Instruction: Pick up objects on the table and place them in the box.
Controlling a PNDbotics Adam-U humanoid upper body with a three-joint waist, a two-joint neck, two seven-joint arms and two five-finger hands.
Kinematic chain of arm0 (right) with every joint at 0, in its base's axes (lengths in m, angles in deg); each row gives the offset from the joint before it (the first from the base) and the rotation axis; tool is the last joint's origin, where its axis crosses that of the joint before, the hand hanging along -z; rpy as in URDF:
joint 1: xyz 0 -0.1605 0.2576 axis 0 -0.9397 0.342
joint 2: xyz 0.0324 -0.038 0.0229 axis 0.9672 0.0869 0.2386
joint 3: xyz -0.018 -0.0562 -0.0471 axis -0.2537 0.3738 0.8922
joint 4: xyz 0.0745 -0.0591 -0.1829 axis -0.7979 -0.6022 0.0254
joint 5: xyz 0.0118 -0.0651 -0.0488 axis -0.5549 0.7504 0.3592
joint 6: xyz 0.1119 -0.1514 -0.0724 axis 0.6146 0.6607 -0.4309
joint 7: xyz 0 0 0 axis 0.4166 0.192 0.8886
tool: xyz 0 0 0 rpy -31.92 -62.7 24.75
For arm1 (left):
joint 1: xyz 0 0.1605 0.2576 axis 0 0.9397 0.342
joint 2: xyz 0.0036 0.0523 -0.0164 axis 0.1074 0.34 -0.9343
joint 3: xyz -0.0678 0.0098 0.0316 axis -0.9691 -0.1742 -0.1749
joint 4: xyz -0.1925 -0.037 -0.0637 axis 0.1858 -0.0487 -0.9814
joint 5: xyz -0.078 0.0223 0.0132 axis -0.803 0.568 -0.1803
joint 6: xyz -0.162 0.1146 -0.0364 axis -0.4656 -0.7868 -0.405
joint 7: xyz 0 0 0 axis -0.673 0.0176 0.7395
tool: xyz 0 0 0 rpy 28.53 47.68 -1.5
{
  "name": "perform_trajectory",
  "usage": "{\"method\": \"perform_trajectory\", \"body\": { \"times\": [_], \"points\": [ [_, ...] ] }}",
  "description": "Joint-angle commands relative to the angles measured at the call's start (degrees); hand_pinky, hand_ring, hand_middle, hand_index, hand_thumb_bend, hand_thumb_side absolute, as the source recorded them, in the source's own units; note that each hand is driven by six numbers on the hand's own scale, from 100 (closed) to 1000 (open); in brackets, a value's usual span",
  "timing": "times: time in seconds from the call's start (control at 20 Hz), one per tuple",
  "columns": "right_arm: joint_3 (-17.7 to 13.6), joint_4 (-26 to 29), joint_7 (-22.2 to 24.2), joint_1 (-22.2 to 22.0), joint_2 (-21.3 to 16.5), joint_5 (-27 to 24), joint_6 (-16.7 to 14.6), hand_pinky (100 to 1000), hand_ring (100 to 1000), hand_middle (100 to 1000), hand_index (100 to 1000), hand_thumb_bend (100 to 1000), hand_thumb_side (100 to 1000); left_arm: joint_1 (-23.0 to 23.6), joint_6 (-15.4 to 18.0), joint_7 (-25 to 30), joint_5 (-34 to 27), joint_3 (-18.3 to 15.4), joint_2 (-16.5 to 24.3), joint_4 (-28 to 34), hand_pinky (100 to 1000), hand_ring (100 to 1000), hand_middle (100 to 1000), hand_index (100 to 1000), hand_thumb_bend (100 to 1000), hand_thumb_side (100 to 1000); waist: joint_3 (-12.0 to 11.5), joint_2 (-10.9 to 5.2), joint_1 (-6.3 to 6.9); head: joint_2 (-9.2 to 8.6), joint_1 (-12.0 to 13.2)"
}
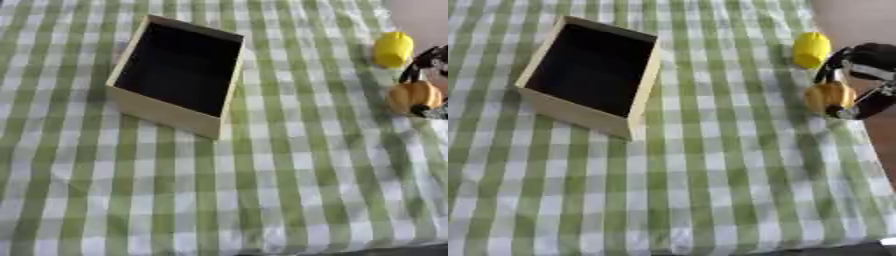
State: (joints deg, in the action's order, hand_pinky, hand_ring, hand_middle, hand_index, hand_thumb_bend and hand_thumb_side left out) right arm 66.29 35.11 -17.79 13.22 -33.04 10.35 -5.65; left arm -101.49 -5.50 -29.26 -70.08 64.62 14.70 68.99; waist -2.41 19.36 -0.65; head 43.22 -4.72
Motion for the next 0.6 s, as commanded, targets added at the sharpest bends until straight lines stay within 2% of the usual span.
{"method": "perform_trajectory", "body": {
  "times": [0.05, 0.25, 0.3, 0.35, 0.45, 0.6],
  "points": [
    [-0.33, 0.52, -1.95, 0.44, -1.31, -0.34, 0.78, 795, 722, 528, 673, 260, 181, -0.55, -0.15, 0.12, -0.19, -0.2, 0.43, 0.9, 633, 742, 739, 852, 296, 588, 0.07, -0.93, -0.1, -0.44, -0.16],
    [-0.25, 1.62, -3.91, 0.29, -1.52, -1.02, 1.84, 767, 680, 507, 643, 240, 269, -0.62, -0.15, 0.22, -0.23, -0.23, 0.32, 0.9, 633, 743, 739, 853, 295, 590, 0.13, -0.96, -0.19, -0.45, -0.27],
    [-0.28, 1.75, -4.53, 0.33, -1.56, -0.78, 2.28, 758, 670, 492, 625, 216, 282, -0.61, -0.17, 0.25, -0.24, -0.24, 0.27, 0.9, 633, 743, 739, 853, 295, 591, 0.12, -0.97, -0.21, -0.47, -0.34],
    [-0.23, 1.84, -5.1, 0.33, -1.57, -0.4, 2.72, 748, 660, 478, 608, 154, 300, -0.58, -0.2, 0.29, -0.25, -0.23, 0.23, 0.9, 633, 743, 739, 853, 292, 593, 0.07, -0.98, -0.22, -0.49, -0.4],
    [0.09, 1.92, -5.76, 0.17, -1.5, 0.2, 3.41, 739, 648, 476, 605, 100, 314, -0.54, -0.2, 0.39, -0.23, -0.25, 0.21, 0.9, 633, 743, 740, 853, 291, 593, 0.0, -0.98, -0.27, -0.5, -0.47],
    [0.31, 2.26, -5.46, 0.06, -1.47, -0.92, 3.97, 729, 639, 470, 598, 100, 300, -0.57, -0.18, 0.55, -0.26, -0.25, 0.23, 0.9, 633, 743, 740, 853, 289, 594, 0.01, -1.02, -0.37, -0.55, -0.44]
  ]
}}
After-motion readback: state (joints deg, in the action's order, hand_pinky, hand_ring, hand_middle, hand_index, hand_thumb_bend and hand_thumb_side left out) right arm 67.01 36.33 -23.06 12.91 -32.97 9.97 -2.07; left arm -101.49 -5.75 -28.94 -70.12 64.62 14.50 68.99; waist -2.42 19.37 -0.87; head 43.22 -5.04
